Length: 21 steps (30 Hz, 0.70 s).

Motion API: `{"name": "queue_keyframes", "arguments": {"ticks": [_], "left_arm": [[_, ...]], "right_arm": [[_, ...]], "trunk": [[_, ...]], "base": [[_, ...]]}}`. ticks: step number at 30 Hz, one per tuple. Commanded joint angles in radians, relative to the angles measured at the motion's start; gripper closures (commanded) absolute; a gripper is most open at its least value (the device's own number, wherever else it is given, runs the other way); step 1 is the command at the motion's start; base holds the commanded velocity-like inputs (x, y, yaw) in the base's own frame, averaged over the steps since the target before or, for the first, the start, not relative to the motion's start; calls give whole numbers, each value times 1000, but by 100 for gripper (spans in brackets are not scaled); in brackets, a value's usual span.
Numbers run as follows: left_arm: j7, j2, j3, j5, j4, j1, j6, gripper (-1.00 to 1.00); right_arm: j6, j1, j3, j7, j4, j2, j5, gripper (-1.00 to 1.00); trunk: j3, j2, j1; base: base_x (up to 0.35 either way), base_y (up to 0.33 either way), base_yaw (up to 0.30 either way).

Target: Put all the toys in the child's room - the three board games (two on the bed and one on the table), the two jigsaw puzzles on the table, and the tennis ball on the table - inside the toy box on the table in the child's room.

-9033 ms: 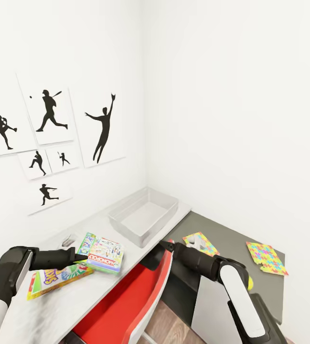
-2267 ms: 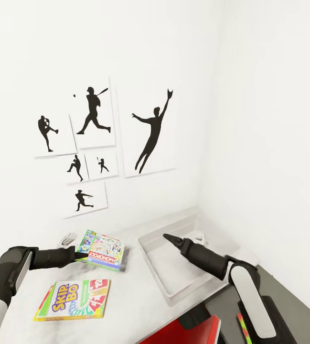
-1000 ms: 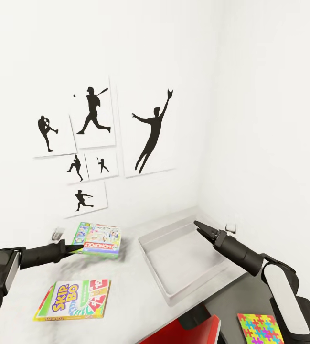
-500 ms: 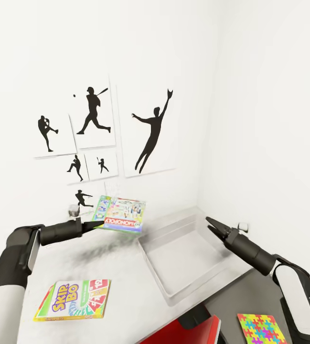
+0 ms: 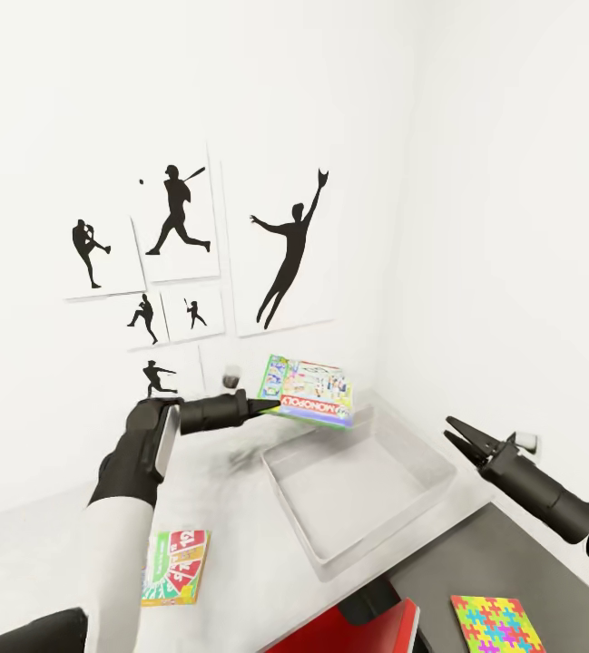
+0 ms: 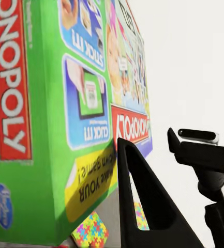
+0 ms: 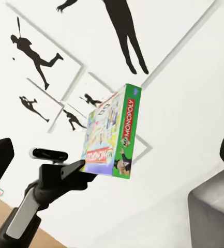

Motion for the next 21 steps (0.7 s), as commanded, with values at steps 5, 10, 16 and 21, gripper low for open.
{"name": "queue_keyframes", "arguments": {"ticks": [5,10,16,21], "left_arm": [[60,-41,4,4,45,-2,2,100],[82,-41,2,6,157,-2,-22,100],[152,-41,2,71,245,-3,-103,100],[297,-41,-3,221,344,-4,-176,100]], "right_arm": [[37,2,-32,5,0,-2,1,-100],[50,4,-60,5,0,-2,1,-100],[53,5,-65,5,0,-1,1,-100],[52,5,-66,5,0,-1,1,-100]], "trunk": [[-1,-1,0],[-1,-1,0],[-1,-1,0],[-1,-1,0]], "base": [[0,0,0],[0,0,0],[0,0,0],[0,0,0]]}}
